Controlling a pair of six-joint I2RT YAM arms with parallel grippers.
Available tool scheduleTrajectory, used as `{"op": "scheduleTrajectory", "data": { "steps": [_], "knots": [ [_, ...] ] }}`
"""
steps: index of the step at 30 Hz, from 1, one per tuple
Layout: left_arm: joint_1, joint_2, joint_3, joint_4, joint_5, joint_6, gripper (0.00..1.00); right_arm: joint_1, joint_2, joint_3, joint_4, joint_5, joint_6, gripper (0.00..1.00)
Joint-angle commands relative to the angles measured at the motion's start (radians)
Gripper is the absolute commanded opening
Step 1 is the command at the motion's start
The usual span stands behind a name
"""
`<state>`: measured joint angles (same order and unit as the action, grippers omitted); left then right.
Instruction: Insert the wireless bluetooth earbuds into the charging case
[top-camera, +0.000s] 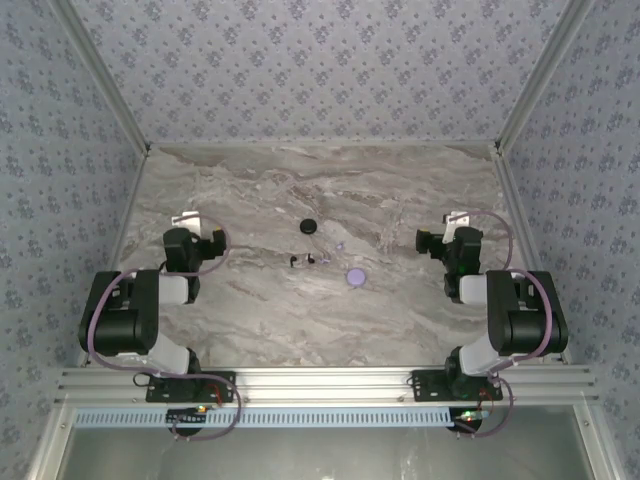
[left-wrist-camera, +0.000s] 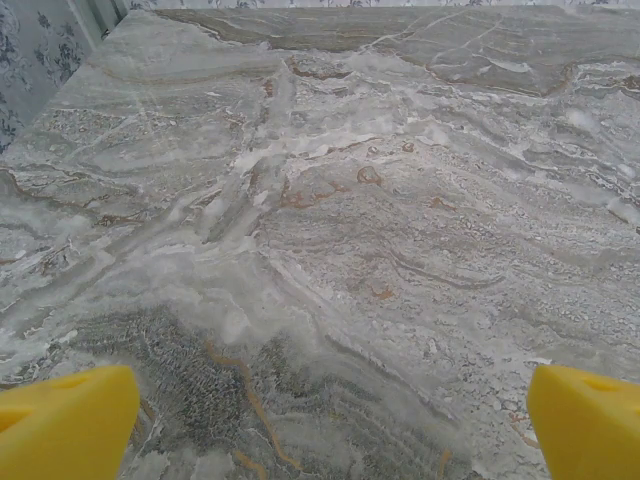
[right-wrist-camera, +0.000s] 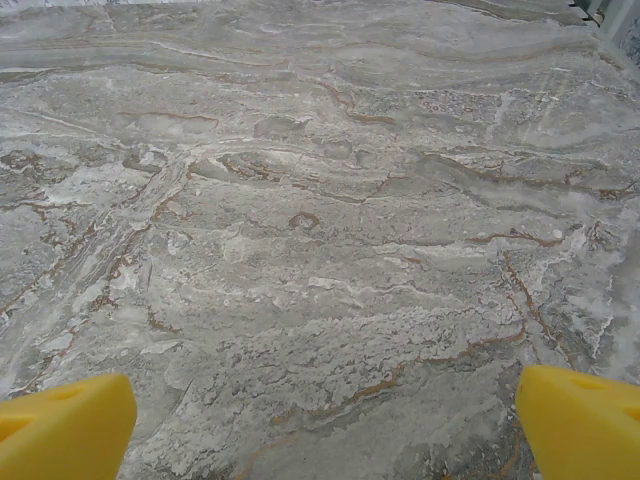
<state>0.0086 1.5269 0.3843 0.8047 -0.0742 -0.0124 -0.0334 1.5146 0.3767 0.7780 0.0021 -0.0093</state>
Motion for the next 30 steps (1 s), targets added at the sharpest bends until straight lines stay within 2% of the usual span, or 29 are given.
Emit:
{"op": "scheduleTrajectory", "data": {
  "steps": [1,22,27,30],
  "knots": [
    [0.004,0.004,0.028,0.006,0.014,-0.013,0.99,-0.008,0.004,0.016,0.007,-0.013,-0.018,1.00],
    [0.003,0.004,0.027,0.009,0.016,-0.011,0.99,-0.007,0.000,0.019,0.003,0.006,-0.011,1.00],
    [0.001,-0.056,0.031,-0.045,-0.013,-0.024,0.99,-0.006,-0.059,0.061,-0.118,0.025,-0.002,1.00],
    [0.002,-0.120,0.059,-0.159,-0.015,-0.030,0.99,-0.006,-0.112,0.094,-0.242,0.054,0.023,1.00]
  ]
}}
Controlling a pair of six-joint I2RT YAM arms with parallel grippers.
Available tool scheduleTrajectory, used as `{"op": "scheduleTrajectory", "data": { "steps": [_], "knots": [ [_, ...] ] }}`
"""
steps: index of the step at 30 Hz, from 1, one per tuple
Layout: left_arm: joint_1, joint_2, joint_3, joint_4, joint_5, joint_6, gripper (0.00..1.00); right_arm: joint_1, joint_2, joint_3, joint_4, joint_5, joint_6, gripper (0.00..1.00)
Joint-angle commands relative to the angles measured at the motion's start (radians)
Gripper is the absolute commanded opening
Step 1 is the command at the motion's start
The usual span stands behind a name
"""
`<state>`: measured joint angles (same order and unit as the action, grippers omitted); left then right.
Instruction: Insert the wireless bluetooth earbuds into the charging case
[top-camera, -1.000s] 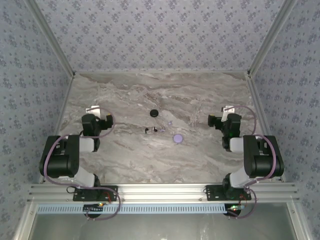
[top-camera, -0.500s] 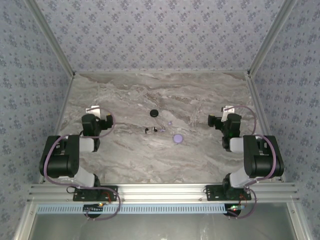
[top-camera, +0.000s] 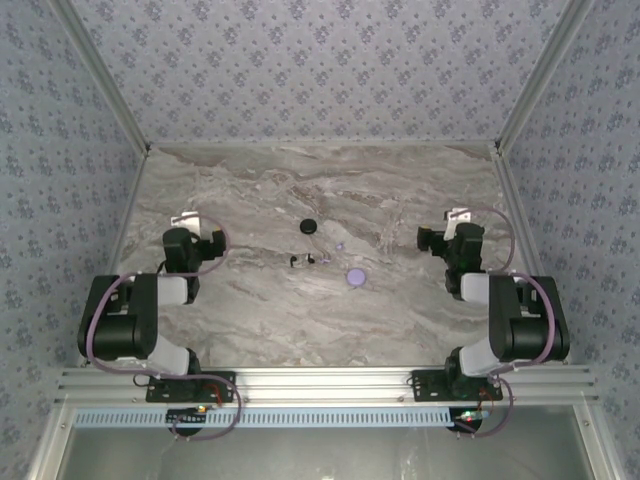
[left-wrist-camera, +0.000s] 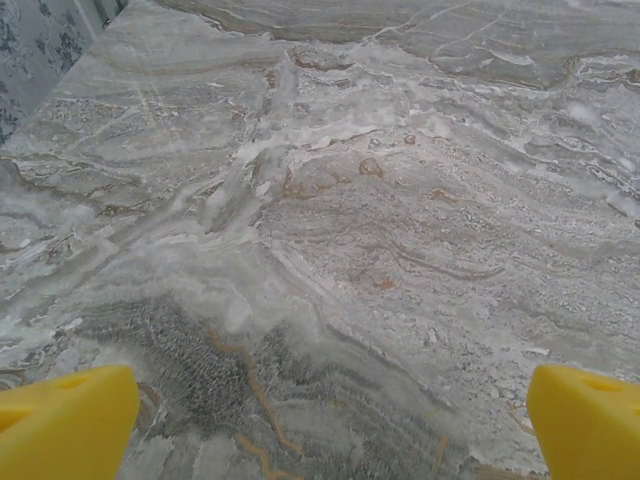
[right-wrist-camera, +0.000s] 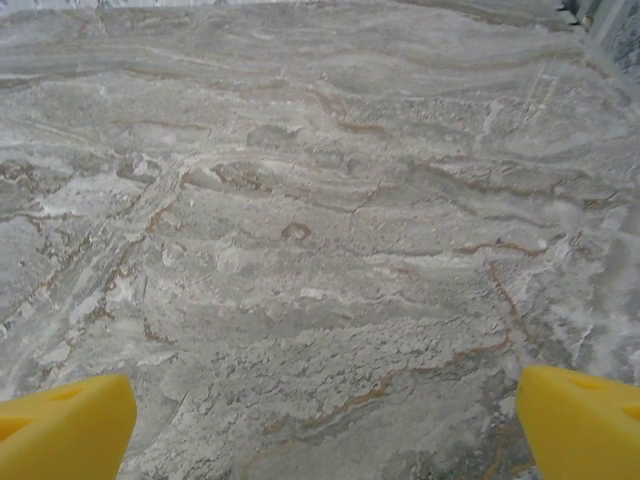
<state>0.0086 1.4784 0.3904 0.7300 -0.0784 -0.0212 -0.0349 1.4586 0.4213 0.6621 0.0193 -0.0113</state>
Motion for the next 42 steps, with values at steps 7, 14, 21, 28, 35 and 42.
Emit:
{"op": "scheduleTrajectory", "data": {
  "steps": [7,14,21,28,35,42],
  "knots": [
    [0.000,-0.265,0.146,-0.426,0.033,-0.118,0.99,0.012,-0.172,0.202,-0.558,0.008,0.124,1.00],
    [-0.070,-0.402,0.264,-0.799,0.109,-0.192,0.99,0.073,-0.221,0.318,-0.880,-0.036,0.162,1.00],
    [-0.194,-0.501,0.293,-0.989,0.182,-0.303,0.99,0.104,-0.212,0.382,-1.069,-0.135,0.230,1.00],
    [-0.390,-0.487,0.312,-1.025,0.204,-0.390,0.99,0.210,-0.208,0.361,-1.143,-0.252,0.264,1.00],
    [-0.536,-0.263,0.439,-1.034,0.259,-0.422,0.89,0.346,-0.199,0.321,-1.150,-0.242,0.328,1.00],
    [-0.645,0.048,0.654,-1.025,0.335,-0.405,0.73,0.398,-0.195,0.248,-1.082,-0.272,0.399,0.79]
  ]
}}
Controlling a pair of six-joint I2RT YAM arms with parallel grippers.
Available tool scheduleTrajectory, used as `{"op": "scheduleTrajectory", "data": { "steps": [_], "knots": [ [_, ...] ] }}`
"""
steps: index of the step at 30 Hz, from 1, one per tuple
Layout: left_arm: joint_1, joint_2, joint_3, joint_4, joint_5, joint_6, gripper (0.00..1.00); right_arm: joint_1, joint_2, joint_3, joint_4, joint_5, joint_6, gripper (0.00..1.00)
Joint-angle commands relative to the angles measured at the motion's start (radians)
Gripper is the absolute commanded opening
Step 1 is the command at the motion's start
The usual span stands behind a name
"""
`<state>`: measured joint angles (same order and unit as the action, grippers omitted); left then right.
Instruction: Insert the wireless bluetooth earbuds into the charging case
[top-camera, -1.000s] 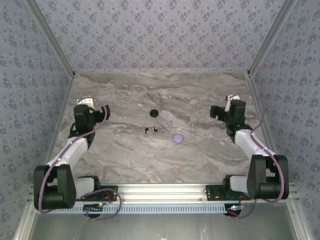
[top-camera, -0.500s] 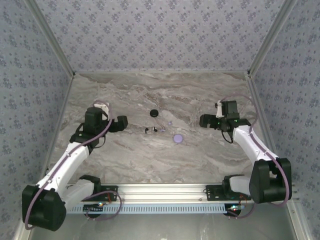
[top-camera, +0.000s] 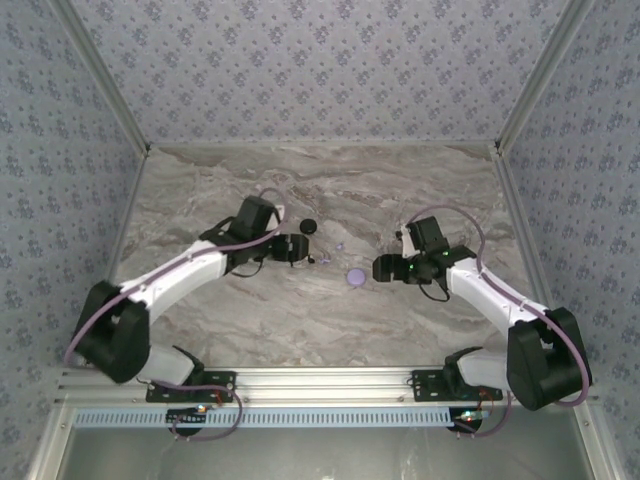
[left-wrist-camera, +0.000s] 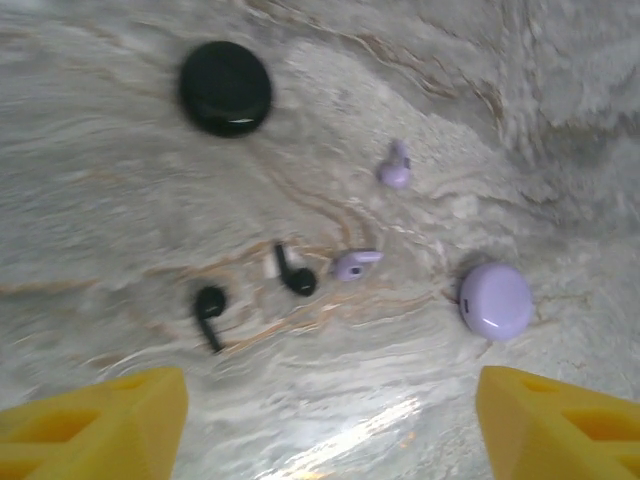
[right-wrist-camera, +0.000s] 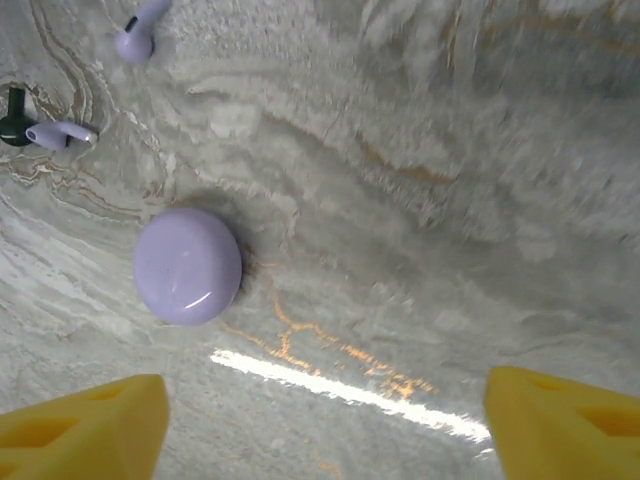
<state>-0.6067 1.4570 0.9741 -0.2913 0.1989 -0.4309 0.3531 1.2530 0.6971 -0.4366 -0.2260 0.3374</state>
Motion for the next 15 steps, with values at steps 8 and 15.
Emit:
{"op": "scheduleTrajectory", "data": {
  "steps": [8,15],
  "knots": [
    [-0.106,0.368,0.326,-0.056,0.134,-0.022,0.47,0.024,0.026,-0.086,0.115,-0.112,0.111,0.42],
    [-0.155,0.538,0.460,-0.085,0.173,-0.045,0.22,0.052,0.123,-0.098,0.194,-0.160,0.163,0.24]
  ]
}}
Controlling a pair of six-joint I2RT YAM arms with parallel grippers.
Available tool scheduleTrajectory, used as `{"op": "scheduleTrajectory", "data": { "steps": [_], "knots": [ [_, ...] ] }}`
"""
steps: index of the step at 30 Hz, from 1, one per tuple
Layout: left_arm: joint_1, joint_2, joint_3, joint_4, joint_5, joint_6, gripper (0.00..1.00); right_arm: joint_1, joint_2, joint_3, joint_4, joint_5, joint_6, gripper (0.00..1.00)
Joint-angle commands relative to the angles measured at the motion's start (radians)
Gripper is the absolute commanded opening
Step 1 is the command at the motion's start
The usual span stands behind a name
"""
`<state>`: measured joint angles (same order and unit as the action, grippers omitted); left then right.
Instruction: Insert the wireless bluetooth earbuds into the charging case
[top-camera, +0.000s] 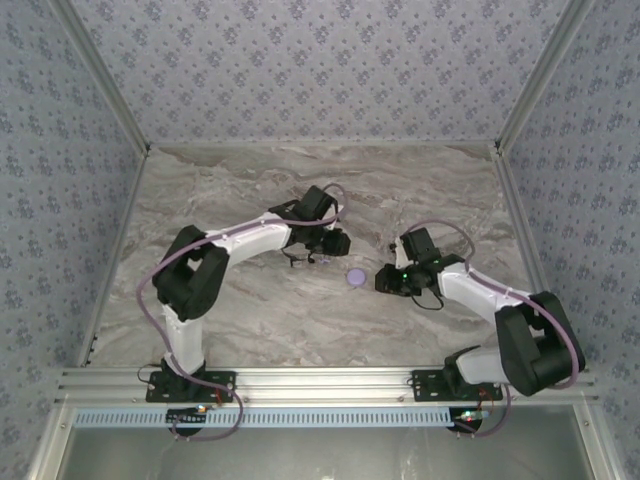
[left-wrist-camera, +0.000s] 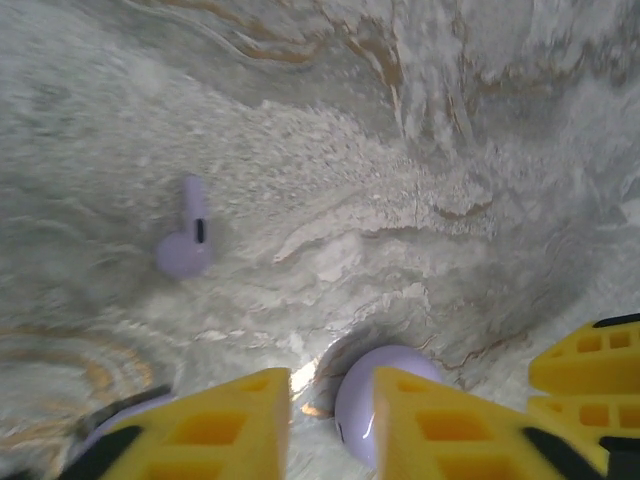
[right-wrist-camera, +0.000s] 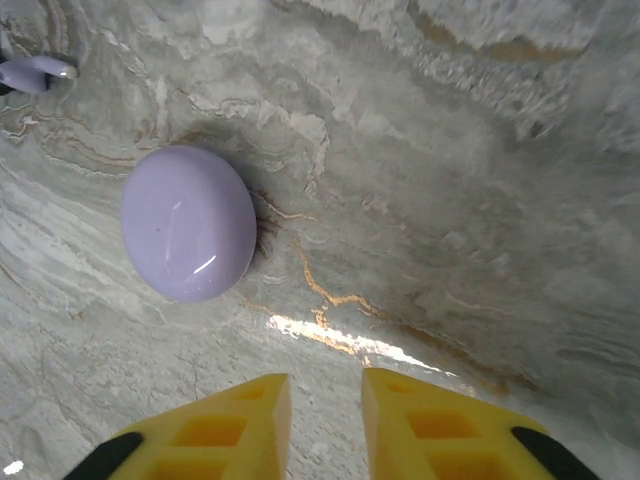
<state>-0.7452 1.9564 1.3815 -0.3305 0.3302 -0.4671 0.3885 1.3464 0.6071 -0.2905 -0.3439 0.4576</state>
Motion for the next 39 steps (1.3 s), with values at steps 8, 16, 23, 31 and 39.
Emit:
{"op": "scheduleTrajectory", "data": {
  "steps": [8,16,23,31,39],
  "knots": [
    [-0.033,0.135,0.132,-0.072,0.041,-0.015,0.13,0.064,0.101,0.005,0.116,-0.016,0.098,0.15],
    [-0.039,0.158,0.127,-0.076,0.052,-0.024,0.12,0.087,0.157,0.024,0.148,-0.012,0.116,0.11],
    [-0.049,0.143,0.085,-0.084,0.034,-0.026,0.11,0.094,0.192,0.054,0.132,0.015,0.118,0.10],
    [-0.063,0.102,0.027,-0.097,0.012,-0.025,0.11,0.093,0.226,0.091,0.112,0.052,0.119,0.10],
    [-0.078,0.051,-0.027,-0.124,-0.025,-0.031,0.10,0.094,0.262,0.139,0.073,0.089,0.106,0.10]
  ]
}}
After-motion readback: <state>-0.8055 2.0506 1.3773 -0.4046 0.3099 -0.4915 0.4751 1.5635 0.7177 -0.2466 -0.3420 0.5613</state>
